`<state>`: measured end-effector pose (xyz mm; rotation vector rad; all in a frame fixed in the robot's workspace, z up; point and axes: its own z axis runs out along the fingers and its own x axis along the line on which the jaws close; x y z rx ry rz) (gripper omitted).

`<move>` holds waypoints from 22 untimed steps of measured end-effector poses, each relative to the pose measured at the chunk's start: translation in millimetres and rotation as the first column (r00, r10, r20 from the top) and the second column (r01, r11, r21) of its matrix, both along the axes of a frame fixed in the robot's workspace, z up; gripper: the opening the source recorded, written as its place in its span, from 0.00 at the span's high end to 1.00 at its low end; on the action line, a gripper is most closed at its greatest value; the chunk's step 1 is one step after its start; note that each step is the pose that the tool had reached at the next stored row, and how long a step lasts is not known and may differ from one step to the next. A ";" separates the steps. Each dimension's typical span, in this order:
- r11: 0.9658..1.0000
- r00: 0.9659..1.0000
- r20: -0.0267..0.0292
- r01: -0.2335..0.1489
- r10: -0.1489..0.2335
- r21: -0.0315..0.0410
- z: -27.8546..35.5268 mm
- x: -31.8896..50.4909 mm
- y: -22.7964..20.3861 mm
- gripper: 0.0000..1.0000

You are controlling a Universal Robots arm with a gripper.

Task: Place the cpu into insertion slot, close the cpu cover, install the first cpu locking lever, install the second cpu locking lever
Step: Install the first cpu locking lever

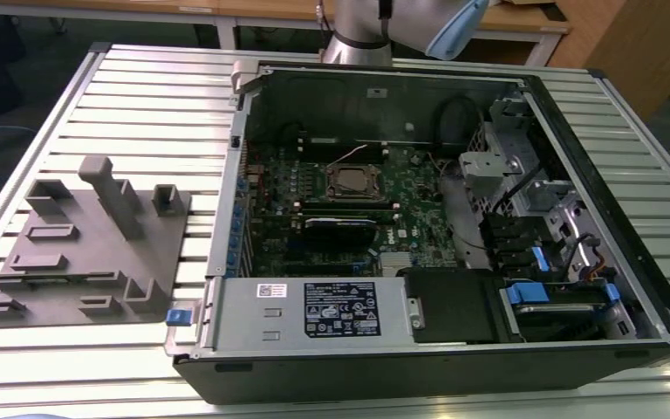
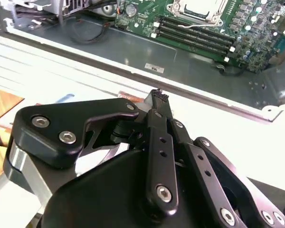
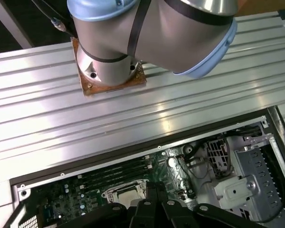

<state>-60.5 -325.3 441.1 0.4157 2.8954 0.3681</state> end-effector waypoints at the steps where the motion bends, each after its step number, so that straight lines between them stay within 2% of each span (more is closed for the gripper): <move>1: 1.000 1.000 0.000 0.000 0.000 0.000 4.5 0.0 0.0 0.89; 5: 1.000 1.000 0.000 0.000 0.000 0.000 22.9 0.0 0.0 0.89; 9: 1.000 1.000 0.000 0.000 0.000 -0.003 18.3 0.0 -0.2 0.89; 22: 1.000 1.000 0.000 0.000 0.000 -0.004 18.2 0.0 -0.2 0.89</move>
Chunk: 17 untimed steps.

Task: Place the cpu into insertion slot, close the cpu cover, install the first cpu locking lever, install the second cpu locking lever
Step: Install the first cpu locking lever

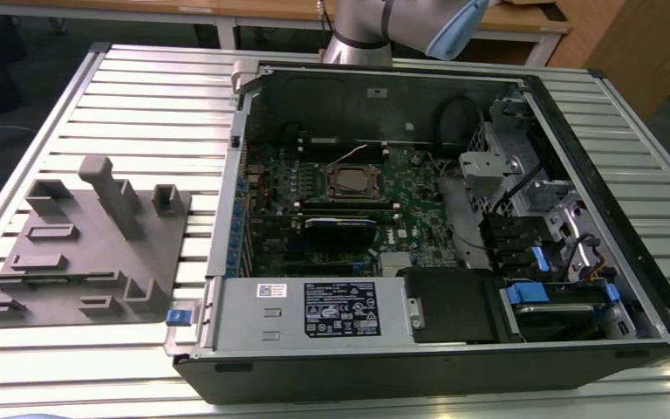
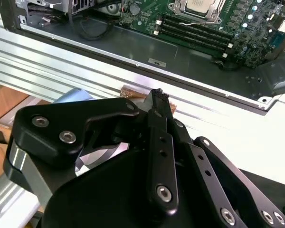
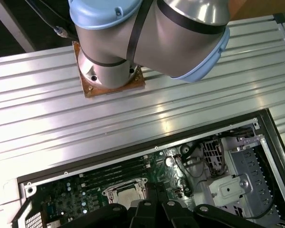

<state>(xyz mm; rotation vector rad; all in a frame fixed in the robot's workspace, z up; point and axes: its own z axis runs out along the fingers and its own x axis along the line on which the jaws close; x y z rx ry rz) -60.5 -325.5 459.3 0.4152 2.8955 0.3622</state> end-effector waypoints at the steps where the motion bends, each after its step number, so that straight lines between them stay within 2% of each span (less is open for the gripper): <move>1: 1.000 1.000 0.000 0.000 0.000 0.000 0.0 0.0 0.0 0.89; 3: 1.000 1.000 0.000 0.000 0.000 0.000 0.0 0.0 0.0 0.89; 5: 1.000 1.000 0.000 0.000 0.000 0.000 -5.1 0.0 -1.2 0.89; 8: 1.000 1.000 0.000 0.000 0.000 0.000 -9.0 0.0 -1.8 0.89; 12: 1.000 1.000 0.000 0.000 0.000 0.000 -20.1 0.0 -5.9 0.89; 17: 1.000 1.000 0.000 0.000 0.000 0.000 -29.2 0.0 -8.2 0.89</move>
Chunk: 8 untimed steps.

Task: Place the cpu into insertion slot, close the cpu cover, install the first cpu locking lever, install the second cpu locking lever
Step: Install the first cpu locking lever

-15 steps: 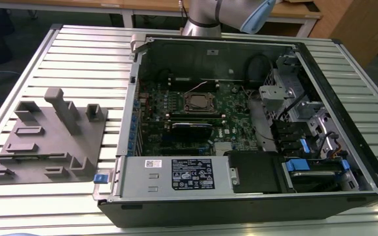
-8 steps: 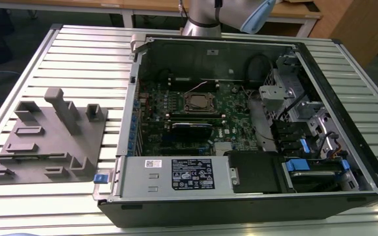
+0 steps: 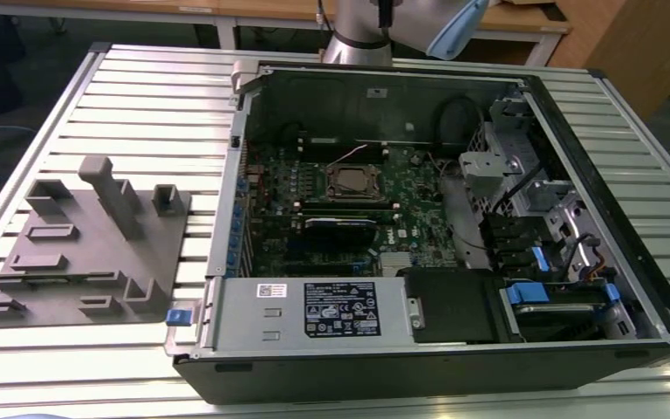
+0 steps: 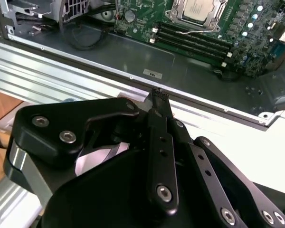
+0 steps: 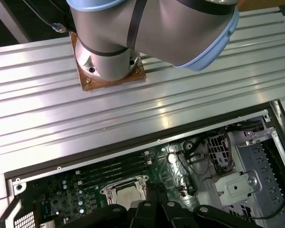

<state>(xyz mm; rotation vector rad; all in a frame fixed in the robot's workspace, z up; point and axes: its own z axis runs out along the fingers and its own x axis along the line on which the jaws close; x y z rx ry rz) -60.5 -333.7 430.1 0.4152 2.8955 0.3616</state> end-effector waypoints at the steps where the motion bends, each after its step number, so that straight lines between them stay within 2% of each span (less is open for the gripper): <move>1: 1.000 1.000 0.000 0.000 0.000 0.000 -1.8 0.0 -0.1 0.89; 8: 1.000 1.000 0.000 0.000 0.000 0.000 -14.6 0.0 -1.0 0.89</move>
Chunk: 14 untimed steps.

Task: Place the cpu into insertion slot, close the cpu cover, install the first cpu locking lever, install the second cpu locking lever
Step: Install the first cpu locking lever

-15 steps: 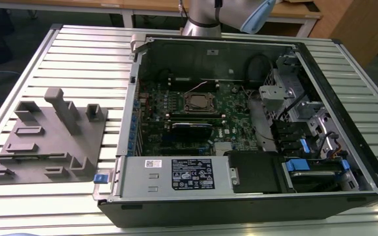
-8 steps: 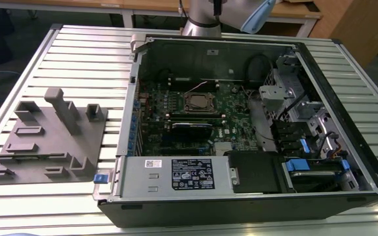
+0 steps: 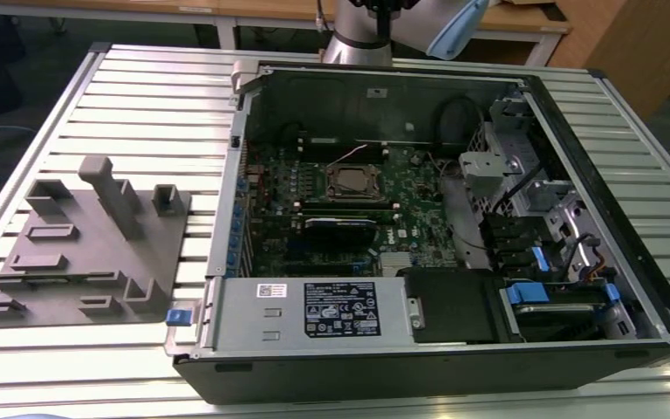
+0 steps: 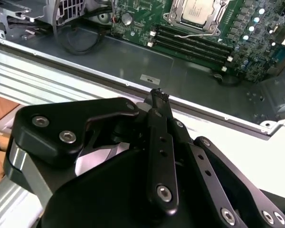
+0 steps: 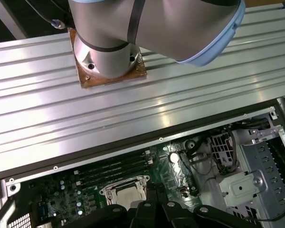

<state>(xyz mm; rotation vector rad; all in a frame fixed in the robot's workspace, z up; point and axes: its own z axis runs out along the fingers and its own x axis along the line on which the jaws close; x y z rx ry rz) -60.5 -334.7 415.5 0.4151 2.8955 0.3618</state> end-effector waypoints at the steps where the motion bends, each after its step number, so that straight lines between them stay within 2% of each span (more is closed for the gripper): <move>1: 1.000 1.000 0.000 0.000 0.000 0.000 -1.8 0.0 -0.1 0.89; 3: 1.000 1.000 0.000 0.000 0.000 0.000 -4.9 0.0 -0.4 0.89; 10: 1.000 1.000 0.000 0.000 0.000 0.000 -5.3 0.0 -0.4 0.89; 14: 1.000 1.000 0.000 0.000 0.000 0.000 -9.4 0.0 -0.3 0.89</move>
